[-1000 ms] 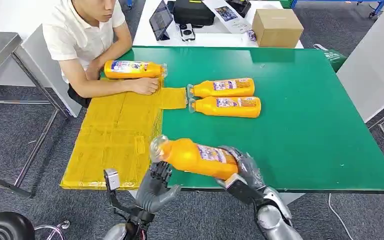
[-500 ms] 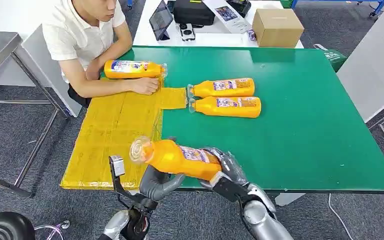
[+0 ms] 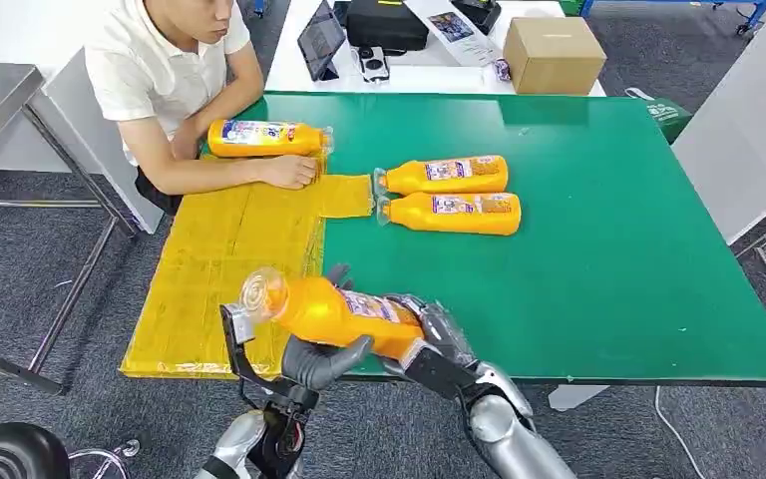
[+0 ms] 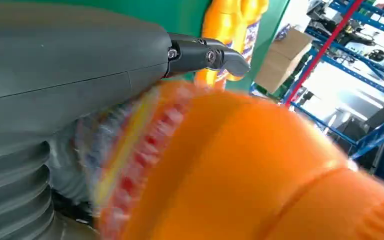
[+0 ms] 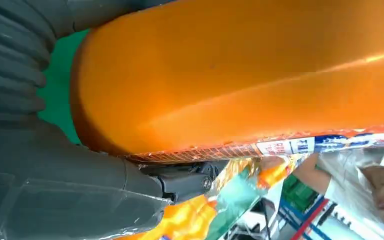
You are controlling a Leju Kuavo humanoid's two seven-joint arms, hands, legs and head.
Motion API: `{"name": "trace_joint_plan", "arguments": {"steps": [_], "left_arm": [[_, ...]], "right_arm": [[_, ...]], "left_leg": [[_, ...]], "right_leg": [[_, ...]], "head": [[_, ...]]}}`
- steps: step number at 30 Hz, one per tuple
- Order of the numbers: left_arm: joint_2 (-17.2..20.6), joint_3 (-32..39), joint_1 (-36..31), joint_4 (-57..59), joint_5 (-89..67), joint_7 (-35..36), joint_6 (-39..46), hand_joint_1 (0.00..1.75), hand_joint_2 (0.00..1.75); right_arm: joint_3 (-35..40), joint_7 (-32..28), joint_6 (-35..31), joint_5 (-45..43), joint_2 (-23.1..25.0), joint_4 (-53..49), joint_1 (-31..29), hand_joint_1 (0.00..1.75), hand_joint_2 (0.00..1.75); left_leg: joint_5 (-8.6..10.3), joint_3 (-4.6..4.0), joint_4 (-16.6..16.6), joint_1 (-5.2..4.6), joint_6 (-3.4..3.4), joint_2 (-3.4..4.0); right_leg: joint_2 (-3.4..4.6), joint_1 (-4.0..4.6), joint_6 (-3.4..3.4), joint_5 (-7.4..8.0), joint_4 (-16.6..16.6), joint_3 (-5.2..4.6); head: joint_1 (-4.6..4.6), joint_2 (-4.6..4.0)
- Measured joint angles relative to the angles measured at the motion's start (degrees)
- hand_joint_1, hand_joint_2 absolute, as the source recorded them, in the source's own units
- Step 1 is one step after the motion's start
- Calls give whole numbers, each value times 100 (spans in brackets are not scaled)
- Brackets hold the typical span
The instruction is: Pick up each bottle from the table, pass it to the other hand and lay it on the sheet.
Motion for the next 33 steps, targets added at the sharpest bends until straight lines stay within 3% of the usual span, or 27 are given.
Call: {"name": "trace_joint_plan", "arguments": {"steps": [3,5,13,14,15,16,21,22,28,33], "left_arm": [[-11,0,-27,2,92,87,-9,3,175],[-11,0,-36,22,61,59,96,175,175],[-188,50,-151,127,-140,-457,1027,175,175],[-205,57,-151,127,-136,-468,1040,175,175],[-218,63,-151,127,-112,-479,1071,175,175],[-223,68,-151,127,-90,-485,1082,175,175],[-229,175,-161,92,325,-448,792,175,175],[-229,214,-149,63,413,-433,710,175,175],[-218,444,13,-234,715,-459,457,175,175],[-122,575,62,-323,568,-516,367,175,175]], "right_arm": [[101,57,-18,-2,41,129,-76,175,175],[150,68,-28,2,68,214,-113,175,175],[424,157,-35,35,216,501,-317,175,175],[448,162,-35,33,225,535,-335,162,175],[478,166,-33,20,227,566,-354,113,175],[498,166,-22,6,232,594,-371,0,175],[671,7,118,-247,262,717,-398,0,175],[695,-29,162,-306,271,721,-401,0,0],[808,-264,356,-474,275,721,-445,0,0],[819,-437,51,-464,343,721,-239,0,0]], "left_leg": [[1,1,0,0,0,0],[2,1,0,0,-1,0],[3,0,1,0,-1,0],[3,-1,1,0,-1,0],[3,-1,1,0,-1,0],[3,-1,1,0,-1,0],[3,-2,1,1,-1,2],[3,-1,1,1,-1,3],[3,-2,1,1,-2,3],[3,-6,1,1,-2,3]], "right_leg": [[0,0,0,0,0,0],[0,0,0,0,0,0],[0,0,0,0,1,-3],[0,0,0,0,1,-3],[0,0,0,0,1,-3],[0,0,0,0,1,-3],[1,1,0,0,1,-6],[2,1,0,0,1,-6],[2,1,0,0,1,-9],[4,0,0,0,1,-13]], "head": [[0,0],[2,0],[2,0],[2,0],[2,0],[0,0],[0,0],[-2,0],[0,0],[0,0]]}}
